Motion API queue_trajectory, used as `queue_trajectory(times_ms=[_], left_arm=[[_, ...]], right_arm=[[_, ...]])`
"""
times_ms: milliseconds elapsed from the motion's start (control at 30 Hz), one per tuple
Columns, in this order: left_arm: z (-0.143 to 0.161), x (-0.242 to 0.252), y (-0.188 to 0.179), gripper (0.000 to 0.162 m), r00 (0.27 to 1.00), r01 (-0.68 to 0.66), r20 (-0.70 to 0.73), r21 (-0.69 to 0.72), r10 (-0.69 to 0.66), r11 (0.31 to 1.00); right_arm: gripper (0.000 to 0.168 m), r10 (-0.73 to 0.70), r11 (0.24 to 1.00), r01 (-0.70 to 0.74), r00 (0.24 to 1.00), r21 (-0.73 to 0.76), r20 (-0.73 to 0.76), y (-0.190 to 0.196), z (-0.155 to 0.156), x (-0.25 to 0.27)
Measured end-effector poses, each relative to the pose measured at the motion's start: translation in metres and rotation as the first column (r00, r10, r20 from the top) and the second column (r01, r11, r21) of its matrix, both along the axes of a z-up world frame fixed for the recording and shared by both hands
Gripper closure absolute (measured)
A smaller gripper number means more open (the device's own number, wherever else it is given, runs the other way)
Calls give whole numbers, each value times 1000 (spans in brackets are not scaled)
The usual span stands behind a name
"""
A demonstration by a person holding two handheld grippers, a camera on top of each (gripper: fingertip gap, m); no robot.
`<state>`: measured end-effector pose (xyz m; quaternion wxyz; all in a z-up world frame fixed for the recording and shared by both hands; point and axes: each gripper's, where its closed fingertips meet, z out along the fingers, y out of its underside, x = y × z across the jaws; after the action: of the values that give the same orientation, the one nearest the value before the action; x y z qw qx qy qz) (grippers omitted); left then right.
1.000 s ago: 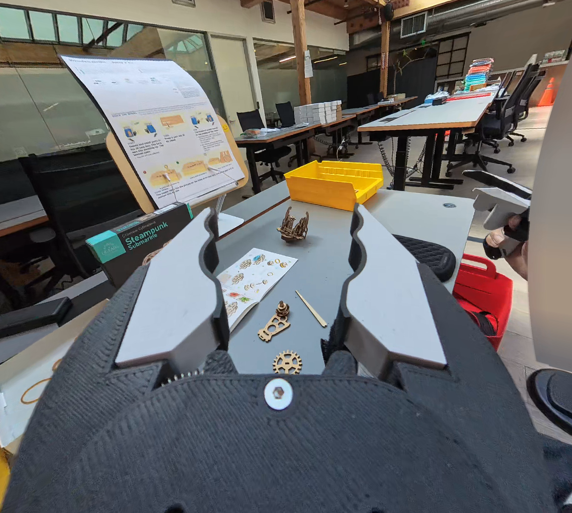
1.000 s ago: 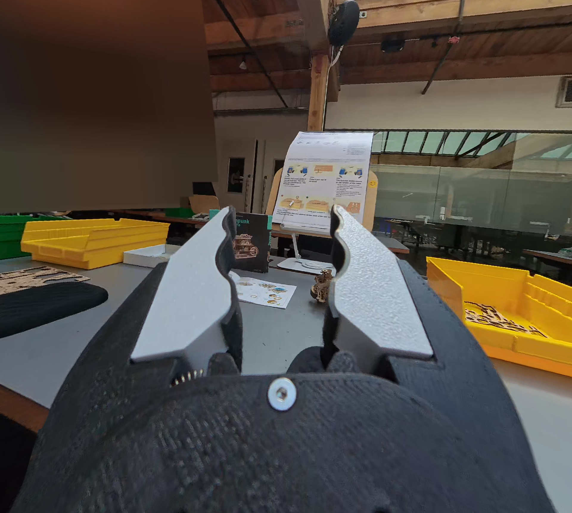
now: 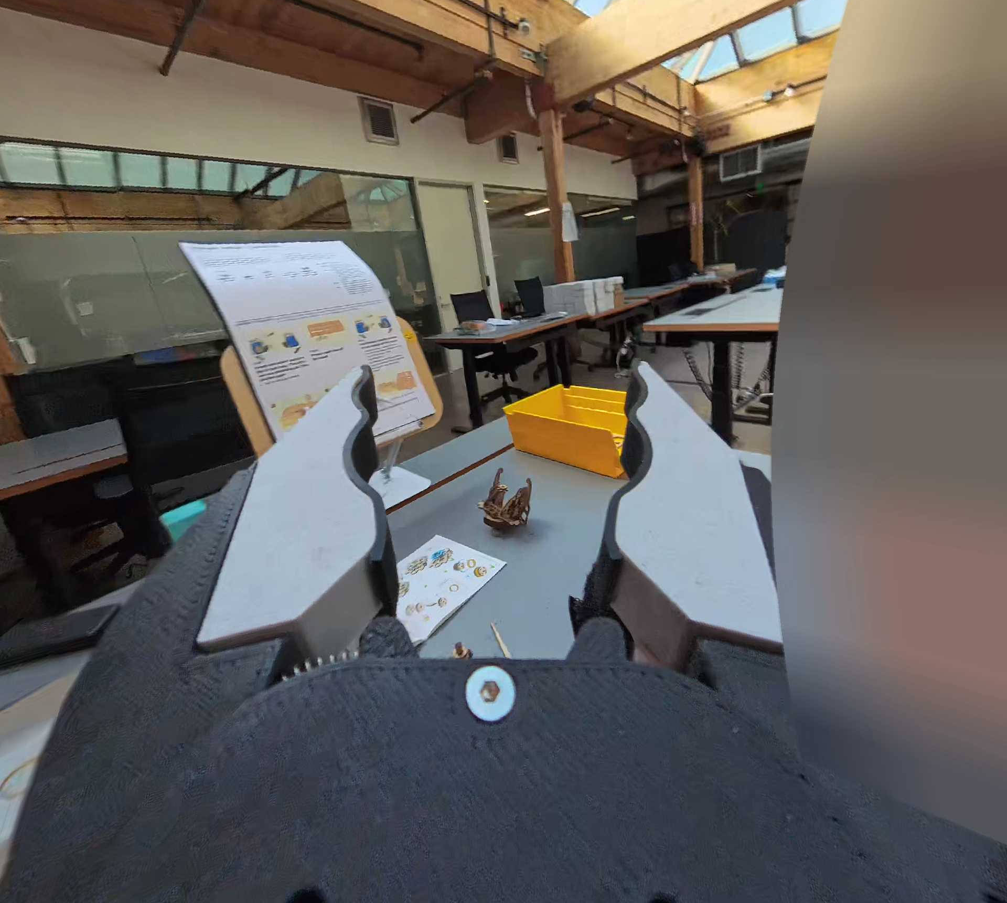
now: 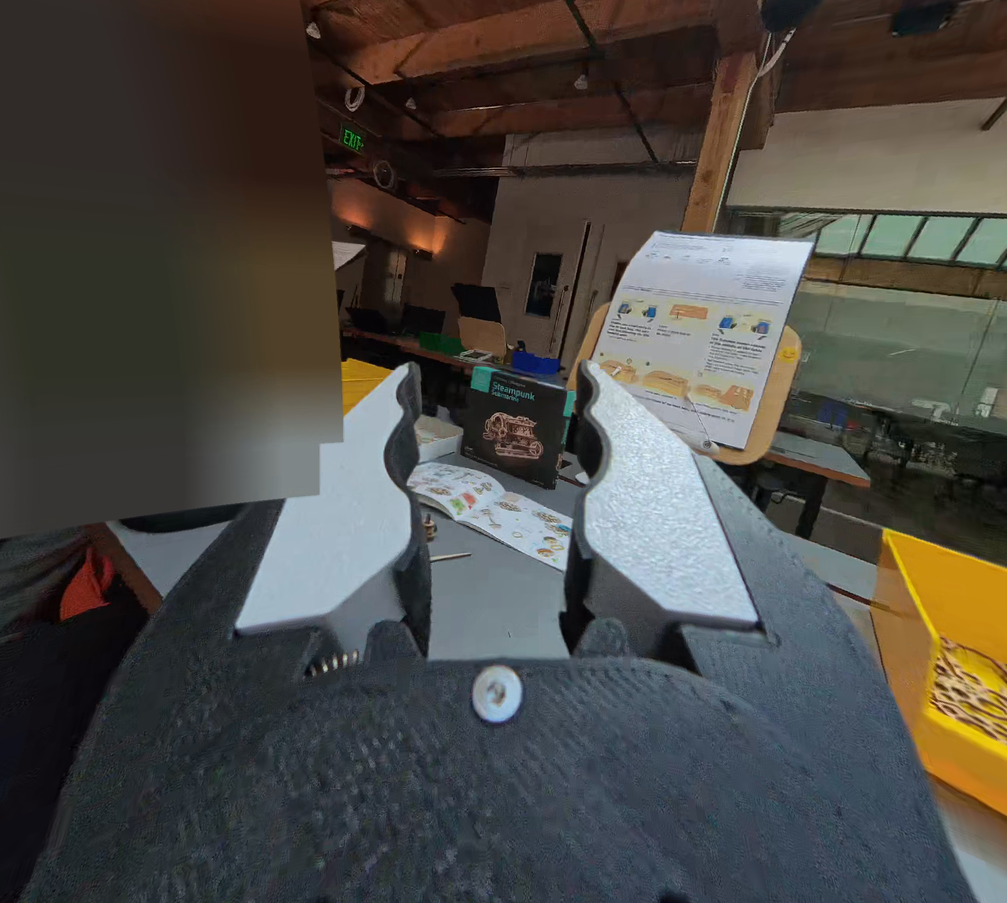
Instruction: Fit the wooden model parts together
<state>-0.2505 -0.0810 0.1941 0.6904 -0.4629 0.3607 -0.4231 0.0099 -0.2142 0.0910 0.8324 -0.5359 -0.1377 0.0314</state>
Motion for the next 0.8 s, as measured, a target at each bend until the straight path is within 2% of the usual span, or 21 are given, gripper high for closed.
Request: queue_trajectory(times_ms=[33,167,267,333,433,533,633,800], left_arm=[[-12,-26,9,71,997,-70,26,-41,71,997],[-51,-80,11,64,992,-104,-76,-87,97,991],[-48,-101,11,67,990,-138,-38,-50,136,989],[-45,-104,18,67,989,-140,-53,-56,137,989],[-39,-97,38,63,989,-124,-89,-64,118,990],[-35,-80,58,64,996,-57,-72,-87,51,995],[-43,-62,77,63,1000,-3,-29,-103,0,995],[-73,-48,113,61,996,1,-93,-126,-12,992]], right_arm=[[113,-1,1000,0,999,18,34,-1,8,-16],[113,42,998,-48,991,49,127,28,40,-68],[102,96,995,-88,983,-54,154,74,52,-89],[102,107,991,-91,978,-97,178,100,55,-95],[101,149,971,-113,975,-213,166,138,44,-97],[100,203,936,-172,976,-306,72,168,33,-93],[101,197,937,-187,980,-294,7,187,21,-78],[102,158,943,-151,987,-297,0,198,-24,-47]])
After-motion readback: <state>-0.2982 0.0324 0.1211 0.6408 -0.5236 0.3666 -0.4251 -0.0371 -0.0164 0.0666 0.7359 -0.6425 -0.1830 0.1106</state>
